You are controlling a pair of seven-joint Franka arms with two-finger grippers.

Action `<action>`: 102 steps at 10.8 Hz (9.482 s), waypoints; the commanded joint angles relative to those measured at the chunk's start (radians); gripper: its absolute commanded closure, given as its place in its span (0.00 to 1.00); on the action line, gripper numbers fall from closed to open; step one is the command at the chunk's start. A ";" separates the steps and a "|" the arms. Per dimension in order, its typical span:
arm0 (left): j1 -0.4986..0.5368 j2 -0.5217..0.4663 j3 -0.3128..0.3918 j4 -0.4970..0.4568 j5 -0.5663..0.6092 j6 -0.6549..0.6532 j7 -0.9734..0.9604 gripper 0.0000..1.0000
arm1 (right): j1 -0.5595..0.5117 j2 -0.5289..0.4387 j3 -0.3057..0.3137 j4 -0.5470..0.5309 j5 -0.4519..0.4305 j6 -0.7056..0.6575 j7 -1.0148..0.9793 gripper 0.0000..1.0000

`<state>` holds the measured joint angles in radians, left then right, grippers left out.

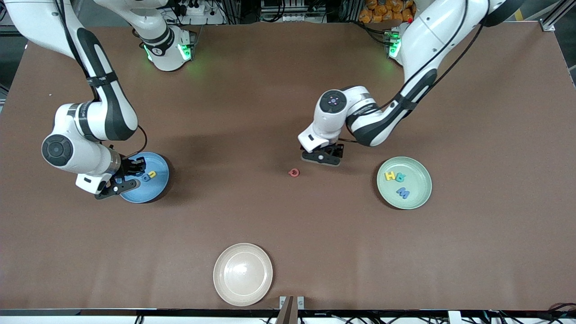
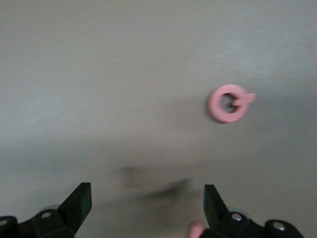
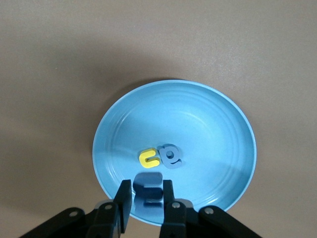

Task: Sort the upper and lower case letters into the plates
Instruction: 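Release the e on the blue plate while the left gripper grasps the Q, then place the pink Q on the green plate while the right gripper reaches the w, then grasp the pink w with the right gripper while the left gripper withdraws, then place the pink w on the blue plate with the right gripper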

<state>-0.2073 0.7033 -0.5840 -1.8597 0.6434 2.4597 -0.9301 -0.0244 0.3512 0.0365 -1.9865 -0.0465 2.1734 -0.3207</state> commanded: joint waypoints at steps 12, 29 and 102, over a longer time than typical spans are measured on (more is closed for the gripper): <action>-0.186 0.182 0.158 0.289 0.021 0.081 0.065 0.00 | 0.018 -0.296 0.013 0.248 0.020 -0.456 0.178 0.33; -0.169 0.160 0.147 0.269 -0.005 0.033 0.152 0.85 | 0.058 -0.344 -0.073 0.360 0.089 -0.566 0.255 0.00; 0.091 -0.691 0.602 0.269 -0.660 -0.837 0.852 0.00 | 0.161 0.031 -0.194 -0.014 0.010 -0.046 -0.411 0.00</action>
<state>-0.1148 0.0467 -0.0126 -1.5795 0.0409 1.6429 -0.0749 0.1457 0.3910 -0.1574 -1.9893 -0.0384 2.1161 -0.6948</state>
